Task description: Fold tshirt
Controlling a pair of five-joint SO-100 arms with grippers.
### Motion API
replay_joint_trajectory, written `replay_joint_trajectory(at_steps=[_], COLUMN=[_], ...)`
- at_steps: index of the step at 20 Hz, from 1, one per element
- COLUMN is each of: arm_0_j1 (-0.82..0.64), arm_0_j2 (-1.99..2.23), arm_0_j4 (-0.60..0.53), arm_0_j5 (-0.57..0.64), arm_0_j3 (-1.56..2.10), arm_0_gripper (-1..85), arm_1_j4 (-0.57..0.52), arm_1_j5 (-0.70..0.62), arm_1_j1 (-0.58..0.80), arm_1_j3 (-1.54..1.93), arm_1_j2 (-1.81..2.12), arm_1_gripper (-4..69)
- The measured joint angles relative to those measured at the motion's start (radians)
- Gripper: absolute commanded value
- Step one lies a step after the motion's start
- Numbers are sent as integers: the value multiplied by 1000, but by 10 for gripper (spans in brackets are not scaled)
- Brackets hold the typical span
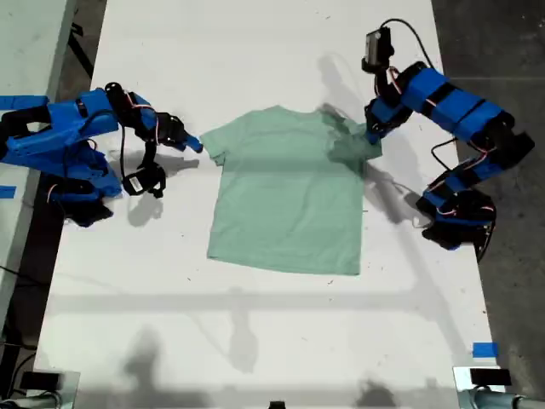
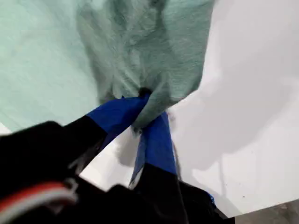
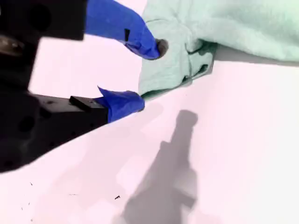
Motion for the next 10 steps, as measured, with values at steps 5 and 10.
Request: replay_joint_trajectory(at_steps=[5,10], arm_0_j1=[-2,-2], arm_0_j2=[0,0], arm_0_j4=[0,0], arm_0_j5=[0,0], arm_0_j3=[0,0], arm_0_gripper=[153,154], arm_1_j4=[155,87], arm_1_j5=[28,195], arm_1_j1=[-40,-265], arm_1_j3=[-222,-451], arm_1_j2=[17,-235], arm_1_gripper=[-14,-14])
